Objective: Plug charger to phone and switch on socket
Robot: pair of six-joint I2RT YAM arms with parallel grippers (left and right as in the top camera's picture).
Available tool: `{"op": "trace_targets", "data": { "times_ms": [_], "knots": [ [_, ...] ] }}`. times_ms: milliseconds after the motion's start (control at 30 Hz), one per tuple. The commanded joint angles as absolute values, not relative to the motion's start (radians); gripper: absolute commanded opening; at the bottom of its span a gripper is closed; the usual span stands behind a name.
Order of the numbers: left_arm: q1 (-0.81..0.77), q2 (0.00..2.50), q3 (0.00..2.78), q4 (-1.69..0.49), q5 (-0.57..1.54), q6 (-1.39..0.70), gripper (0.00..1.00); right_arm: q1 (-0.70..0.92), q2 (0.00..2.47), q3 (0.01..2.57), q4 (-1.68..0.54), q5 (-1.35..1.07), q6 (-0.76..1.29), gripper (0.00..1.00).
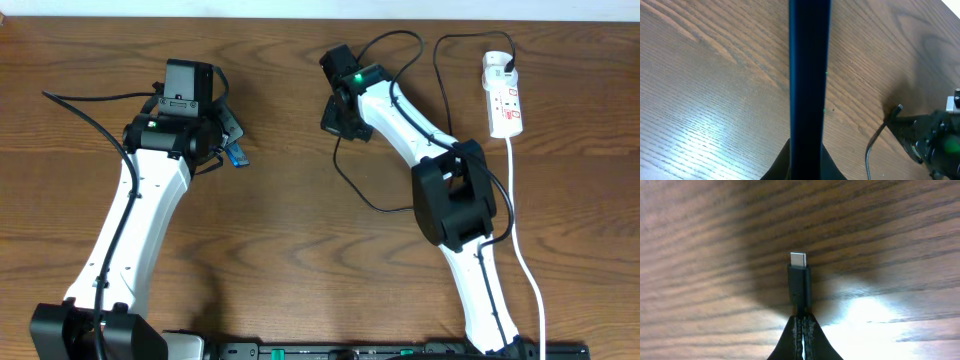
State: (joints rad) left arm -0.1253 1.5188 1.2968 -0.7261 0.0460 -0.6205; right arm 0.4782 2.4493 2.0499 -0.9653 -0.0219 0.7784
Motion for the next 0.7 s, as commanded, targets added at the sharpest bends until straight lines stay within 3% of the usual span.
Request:
{"op": "trace_targets", "data": {
  "times_ms": [0, 333, 667],
  "knots": [
    [-0.123, 1.509, 1.327, -0.722, 0.029, -0.603, 0.07, 0.461, 2.431, 1.996, -0.998, 0.001, 0.626, 0.01],
    [-0.123, 1.507, 1.328, -0.709, 0.139, -0.603, 0.07, 0.43, 2.168, 1.995, -1.182, -0.286, 0.371, 0.01],
    [-0.096, 1.507, 1.328, -0.629, 0.511, -0.612, 0.07, 0.32, 1.921, 1.995, -1.412, -0.583, 0.117, 0.01]
  ]
}}
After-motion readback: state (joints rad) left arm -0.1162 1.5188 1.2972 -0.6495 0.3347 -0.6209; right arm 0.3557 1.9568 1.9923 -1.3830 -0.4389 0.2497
